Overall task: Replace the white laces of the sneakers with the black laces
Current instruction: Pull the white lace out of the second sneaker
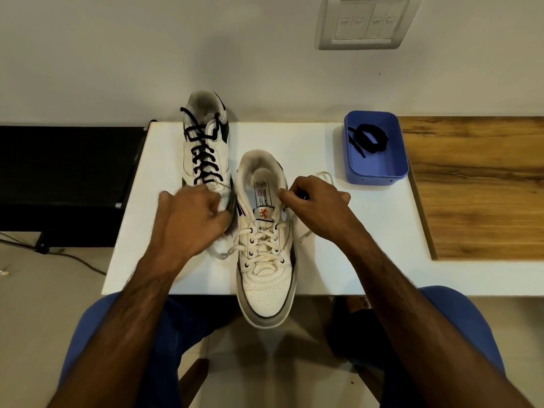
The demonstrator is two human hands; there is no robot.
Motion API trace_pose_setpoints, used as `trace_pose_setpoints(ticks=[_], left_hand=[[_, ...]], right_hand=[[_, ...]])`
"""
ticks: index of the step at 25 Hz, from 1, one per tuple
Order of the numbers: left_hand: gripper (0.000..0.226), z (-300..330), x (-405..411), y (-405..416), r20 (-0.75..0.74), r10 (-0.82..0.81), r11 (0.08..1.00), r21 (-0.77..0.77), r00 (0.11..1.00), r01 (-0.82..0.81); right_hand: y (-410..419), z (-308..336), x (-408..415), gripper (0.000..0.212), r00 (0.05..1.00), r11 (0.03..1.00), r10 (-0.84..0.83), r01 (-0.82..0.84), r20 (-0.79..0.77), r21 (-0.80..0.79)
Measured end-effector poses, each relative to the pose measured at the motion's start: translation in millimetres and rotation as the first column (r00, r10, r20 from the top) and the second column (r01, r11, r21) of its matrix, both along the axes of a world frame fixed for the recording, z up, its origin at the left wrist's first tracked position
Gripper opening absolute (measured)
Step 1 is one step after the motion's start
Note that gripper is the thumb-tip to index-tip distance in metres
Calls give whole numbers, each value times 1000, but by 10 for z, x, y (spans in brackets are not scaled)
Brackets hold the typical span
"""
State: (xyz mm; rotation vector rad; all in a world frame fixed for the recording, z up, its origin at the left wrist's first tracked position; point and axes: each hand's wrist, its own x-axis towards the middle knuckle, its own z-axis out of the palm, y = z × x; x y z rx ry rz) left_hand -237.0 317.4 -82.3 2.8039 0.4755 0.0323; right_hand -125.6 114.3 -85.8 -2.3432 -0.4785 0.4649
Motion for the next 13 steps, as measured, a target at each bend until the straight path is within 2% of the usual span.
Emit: trace_pose_setpoints(ticks=[2,3,5,6,8,10,13], left_hand=[[30,-39,15,-79,-130,-76,995,58,989,84],[28,-53,20,-84,-128,-80,992,85,988,92],[24,-53,21,-81,-5,-45,997,60,999,45],[22,-53,19,-80,89,-14,1000,-7,996,15],[21,-41,22,-99,212,74,964,-266,975,-15],[37,-22,30,-173,177,64,877,-479,982,30],[62,-82,4,-244,89,-99,888,-441,991,128]], right_hand=[[-11,-19,-11,37,999,1000,13,-13,48,-10],[-16,-29,-26,37,995,1000,20,-20,93,0],[-34,-15,-65,30,982,995,34,-51,186,89],[-49,8,-80,24,977,983,62,-96,206,160],[-61,64,-114,14,961,935,203,-247,187,256],[-62,83,-139,7,918,898,359,-389,167,206],[-49,7,-154,5,889,894,403,-433,216,113]])
